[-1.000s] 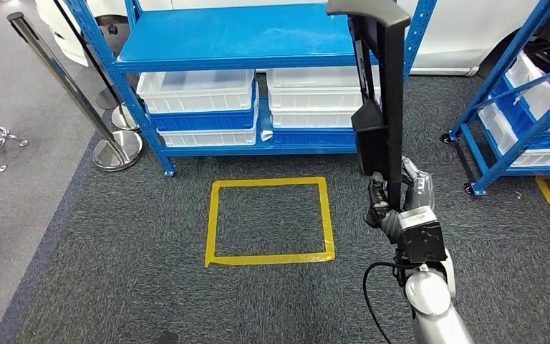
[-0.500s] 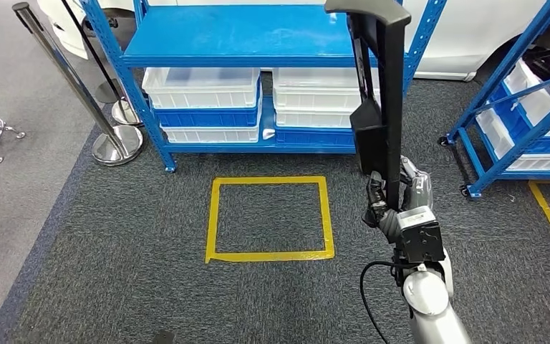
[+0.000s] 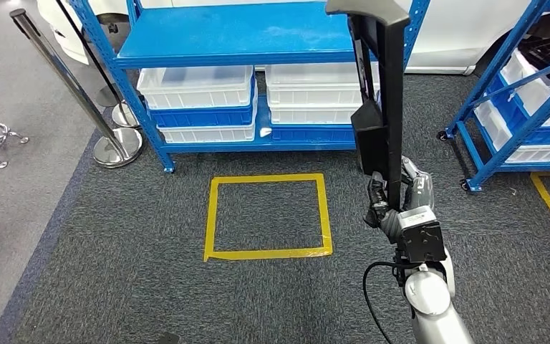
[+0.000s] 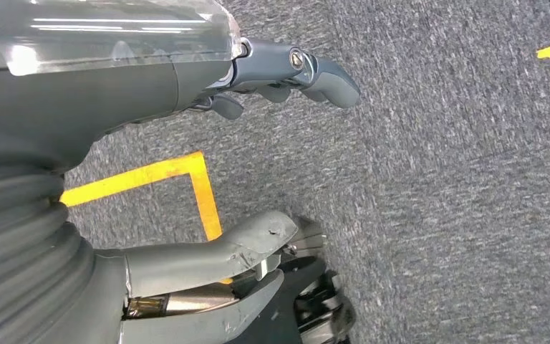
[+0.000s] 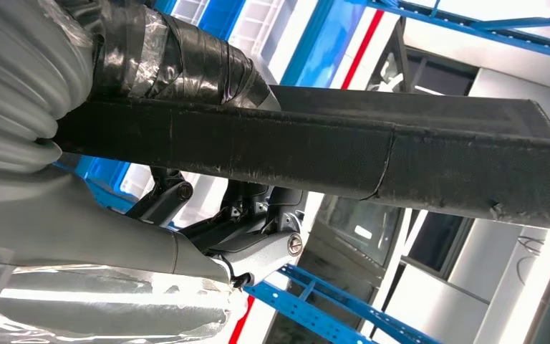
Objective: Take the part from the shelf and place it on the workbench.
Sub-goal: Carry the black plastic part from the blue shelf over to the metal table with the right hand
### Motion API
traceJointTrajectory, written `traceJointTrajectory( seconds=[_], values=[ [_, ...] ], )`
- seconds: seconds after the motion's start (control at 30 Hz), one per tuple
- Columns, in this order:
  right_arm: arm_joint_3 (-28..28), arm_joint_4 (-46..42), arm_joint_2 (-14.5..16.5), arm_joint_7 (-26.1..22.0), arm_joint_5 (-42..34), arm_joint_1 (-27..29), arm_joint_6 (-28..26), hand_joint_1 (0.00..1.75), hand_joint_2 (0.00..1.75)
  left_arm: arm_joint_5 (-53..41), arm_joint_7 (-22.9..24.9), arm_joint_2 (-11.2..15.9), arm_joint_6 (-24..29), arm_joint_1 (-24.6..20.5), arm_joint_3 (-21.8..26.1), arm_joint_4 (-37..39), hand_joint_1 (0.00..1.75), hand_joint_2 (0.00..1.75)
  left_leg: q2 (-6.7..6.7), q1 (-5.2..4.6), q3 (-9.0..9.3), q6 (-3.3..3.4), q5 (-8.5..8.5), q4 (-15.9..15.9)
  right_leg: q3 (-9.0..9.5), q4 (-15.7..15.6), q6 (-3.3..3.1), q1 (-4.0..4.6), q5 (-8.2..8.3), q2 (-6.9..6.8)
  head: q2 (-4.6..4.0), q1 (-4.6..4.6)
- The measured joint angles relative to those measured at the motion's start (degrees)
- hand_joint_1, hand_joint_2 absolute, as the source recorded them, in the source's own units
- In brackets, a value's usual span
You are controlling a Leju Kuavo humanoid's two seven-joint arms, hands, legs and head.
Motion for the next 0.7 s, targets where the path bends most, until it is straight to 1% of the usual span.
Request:
traceJointTrajectory(
  seconds=[0.03,0.07,0.1,0.13,0.17,0.2,0.23,0.27,0.3,0.37,0.4,0.43,0.47,0.5,0.53,0.57,0.6,0.63,0.67,0.7],
  values=[
    [0.00,0.00,0.01,0.00,0.00,-0.03,0.00,1.75,1.75,-0.01,0.04,0.00,0.00,0.00,0.01,0.00,0.00,1.75,0.00,0.14,-1.10,-0.21,-1.98,3.40,-0.36,0.00,-0.16,0.12,0.27,-0.05,0.00,0.01],
    [0.00,0.00,0.01,0.01,0.00,-0.04,0.00,1.75,1.75,-0.01,0.08,0.00,0.00,0.02,0.02,0.00,0.00,1.75,0.00,0.24,-1.76,-0.32,-3.23,5.95,-0.75,0.00,-0.24,0.25,0.58,-0.08,0.00,0.01],
    [0.00,0.00,0.01,0.01,0.00,-0.05,0.00,1.75,1.75,-0.02,0.13,0.00,0.00,0.04,0.03,0.00,0.00,1.75,0.00,0.29,-1.59,-0.28,-3.55,6.83,-1.16,0.01,-0.28,0.39,0.91,-0.11,0.00,0.01],
    [0.00,0.00,0.01,0.02,0.00,-0.09,0.00,1.75,1.75,-0.05,0.16,0.00,0.00,0.04,0.04,0.00,0.00,1.75,-0.01,0.29,-0.33,-0.10,-2.88,5.58,-1.57,0.01,-0.29,0.53,1.26,-0.10,0.00,0.01],
    [-0.01,0.00,0.01,0.02,0.00,-0.17,0.00,1.75,1.75,-0.09,0.17,0.00,0.01,0.00,0.05,0.00,0.00,1.75,-0.02,0.24,1.95,0.23,-1.54,2.39,-1.96,0.00,-0.26,0.64,1.65,-0.07,0.00,0.01],
    [-0.02,-0.01,0.01,0.02,0.00,-0.29,0.00,1.75,1.75,-0.13,0.18,0.00,0.02,-0.10,0.05,0.00,0.00,1.75,-0.02,0.11,4.63,0.63,-0.41,-1.82,-2.27,-0.01,-0.21,0.70,2.05,-0.04,0.00,0.01],
    [-0.04,-0.02,0.00,0.02,0.00,-0.42,0.00,1.75,1.75,-0.16,0.19,0.00,0.05,-0.21,0.06,-0.01,0.00,1.75,-0.01,-0.07,6.79,1.01,0.55,-5.46,-2.45,-0.15,-0.03,0.73,2.48,-0.03,0.00,0.02],
    [-0.09,-0.04,-0.01,0.03,0.00,-0.56,0.01,1.75,1.75,-0.16,0.19,0.00,0.12,-0.33,0.07,-0.01,0.00,1.75,-0.01,-0.33,8.19,1.38,1.19,-8.07,-2.54,-0.38,0.26,0.61,2.93,-0.06,0.00,0.01],
    [-0.15,-0.07,-0.01,0.05,0.00,-0.67,0.03,1.75,1.75,-0.16,0.19,0.00,0.19,-0.40,0.08,-0.02,0.00,1.75,-0.01,-0.61,8.62,1.72,1.48,-9.33,-2.54,-0.67,0.63,0.40,3.41,-0.10,0.00,0.01],
    [-0.24,-0.10,-0.02,0.13,0.00,-0.78,0.08,1.75,1.75,-0.16,0.22,0.00,0.32,-0.36,0.11,-0.02,0.00,1.75,-0.02,-1.10,8.41,2.48,2.81,-10.27,-2.47,-1.52,1.48,0.03,4.49,-0.13,0.00,0.00],
    [-0.28,-0.11,-0.03,0.16,0.00,-0.79,0.10,1.75,1.75,-0.16,0.24,-0.01,0.36,-0.32,0.11,-0.01,0.00,1.75,0.06,-1.12,8.46,2.74,3.74,-11.04,-2.59,-1.69,1.76,-0.04,4.55,-0.09,0.00,0.01],
    [-0.36,-0.12,-0.05,0.19,0.00,-0.82,0.10,1.75,1.75,-0.16,0.25,-0.02,0.39,-0.29,0.13,-0.01,0.00,1.75,0.16,-1.08,8.41,2.99,4.72,-11.93,-2.86,-1.25,1.97,0.02,3.66,-0.02,0.00,0.03],
    [-0.45,-0.14,-0.08,0.22,0.00,-0.90,0.10,1.75,1.75,-0.16,0.27,-0.02,0.43,-0.29,0.14,-0.01,0.00,1.75,0.27,-0.92,8.17,3.24,5.71,-12.70,-3.43,0.25,2.11,0.10,1.72,0.06,0.00,0.04],
    [-0.54,-0.14,-0.10,0.25,0.00,-0.97,0.10,1.75,1.75,-0.16,0.29,-0.03,0.44,-0.33,0.15,-0.02,0.00,1.75,0.39,-0.85,7.77,3.35,6.44,-13.00,-4.19,2.75,2.15,0.08,-0.96,0.10,0.00,0.05],
    [-0.62,-0.14,-0.11,0.30,0.00,-1.01,0.11,1.75,1.75,-0.16,0.31,-0.03,0.44,-0.35,0.16,-0.02,0.00,1.75,0.44,-0.85,7.03,3.51,7.03,-13.07,-4.91,6.01,2.27,0.09,-3.74,0.13,0.00,0.07],
    [-0.67,-0.14,-0.11,0.35,0.00,-1.02,0.11,1.75,1.75,-0.16,0.32,-0.04,0.44,-0.35,0.16,-0.02,0.00,1.75,0.49,-0.84,6.25,3.54,7.53,-12.96,-5.40,9.11,2.42,0.01,-5.67,0.13,0.00,0.07],
    [-0.72,-0.13,-0.12,0.39,0.00,-1.00,0.11,1.75,1.75,-0.16,0.33,-0.04,0.44,-0.33,0.16,-0.02,0.00,1.75,0.54,-0.80,5.41,3.42,7.98,-12.76,-5.31,11.15,2.60,-0.09,-6.33,0.12,0.00,0.07],
    [-0.76,-0.11,-0.13,0.43,0.00,-1.00,0.11,1.75,1.75,-0.16,0.34,-0.05,0.43,-0.28,0.16,-0.01,0.00,1.75,0.57,-0.72,4.48,3.26,8.41,-12.44,-4.47,11.73,2.82,-0.21,-5.92,0.10,0.00,0.07],
    [-0.79,-0.11,-0.13,0.44,0.00,-1.04,0.13,1.75,1.75,-0.16,0.35,-0.09,0.44,-0.22,0.16,-0.01,0.00,1.75,0.60,-0.59,3.50,3.04,8.75,-11.94,-2.68,10.29,3.05,-0.36,-4.68,0.06,0.00,0.07],
    [-0.80,-0.11,-0.13,0.44,0.00,-1.11,0.14,1.75,1.75,-0.16,0.36,-0.11,0.44,-0.20,0.17,-0.01,0.00,1.75,0.61,-0.45,2.50,2.80,9.00,-11.20,-0.13,7.38,3.29,-0.55,-3.56,0.01,0.00,0.07]
  ],
)
